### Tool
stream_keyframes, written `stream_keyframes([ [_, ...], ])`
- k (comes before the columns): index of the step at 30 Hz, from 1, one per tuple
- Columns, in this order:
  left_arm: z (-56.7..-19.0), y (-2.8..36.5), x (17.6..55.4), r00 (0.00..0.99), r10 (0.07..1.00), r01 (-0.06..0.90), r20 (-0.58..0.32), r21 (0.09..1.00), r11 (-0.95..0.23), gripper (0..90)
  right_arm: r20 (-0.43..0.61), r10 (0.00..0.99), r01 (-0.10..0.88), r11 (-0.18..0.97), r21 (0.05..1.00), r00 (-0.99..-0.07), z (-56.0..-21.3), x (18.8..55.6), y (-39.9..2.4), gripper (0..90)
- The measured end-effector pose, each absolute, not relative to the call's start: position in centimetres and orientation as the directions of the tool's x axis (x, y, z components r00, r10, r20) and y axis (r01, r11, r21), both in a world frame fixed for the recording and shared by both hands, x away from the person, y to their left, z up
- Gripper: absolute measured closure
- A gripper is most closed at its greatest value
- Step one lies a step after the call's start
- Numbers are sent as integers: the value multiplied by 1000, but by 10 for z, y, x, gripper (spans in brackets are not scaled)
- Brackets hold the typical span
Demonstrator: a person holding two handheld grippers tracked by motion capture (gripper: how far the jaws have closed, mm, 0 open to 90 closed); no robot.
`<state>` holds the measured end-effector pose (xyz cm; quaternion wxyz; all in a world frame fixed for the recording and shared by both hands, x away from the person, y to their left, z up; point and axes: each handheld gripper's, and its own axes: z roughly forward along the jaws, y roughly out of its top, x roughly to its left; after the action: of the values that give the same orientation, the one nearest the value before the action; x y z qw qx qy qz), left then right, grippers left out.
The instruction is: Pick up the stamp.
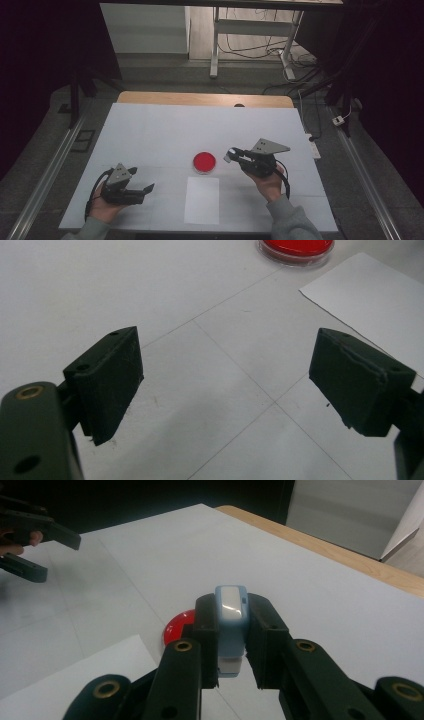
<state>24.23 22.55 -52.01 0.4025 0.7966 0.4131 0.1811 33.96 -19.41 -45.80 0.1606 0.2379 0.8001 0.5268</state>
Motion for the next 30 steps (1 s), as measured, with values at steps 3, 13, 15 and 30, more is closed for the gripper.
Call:
stream_keyframes([
  [3, -520, 225, 242, 594, 803, 512, -44, 791, -335, 144, -2, 544, 211, 329, 921, -839, -458, 336, -193, 753],
  [13, -521, 224, 243, 598, 800, 511, -41, 789, -341, 144, -3, 521, 204, 338, 919, -854, -459, 322, -190, 752],
  [15, -521, 224, 243, 598, 801, 511, -41, 789, -341, 144, 2, 514, 202, 333, 921, -858, -458, 318, -190, 752],
  [30, -521, 222, 243, 600, 799, 508, -38, 790, -344, 145, 22, 464, 194, 327, 925, -885, -459, 302, -180, 752],
])
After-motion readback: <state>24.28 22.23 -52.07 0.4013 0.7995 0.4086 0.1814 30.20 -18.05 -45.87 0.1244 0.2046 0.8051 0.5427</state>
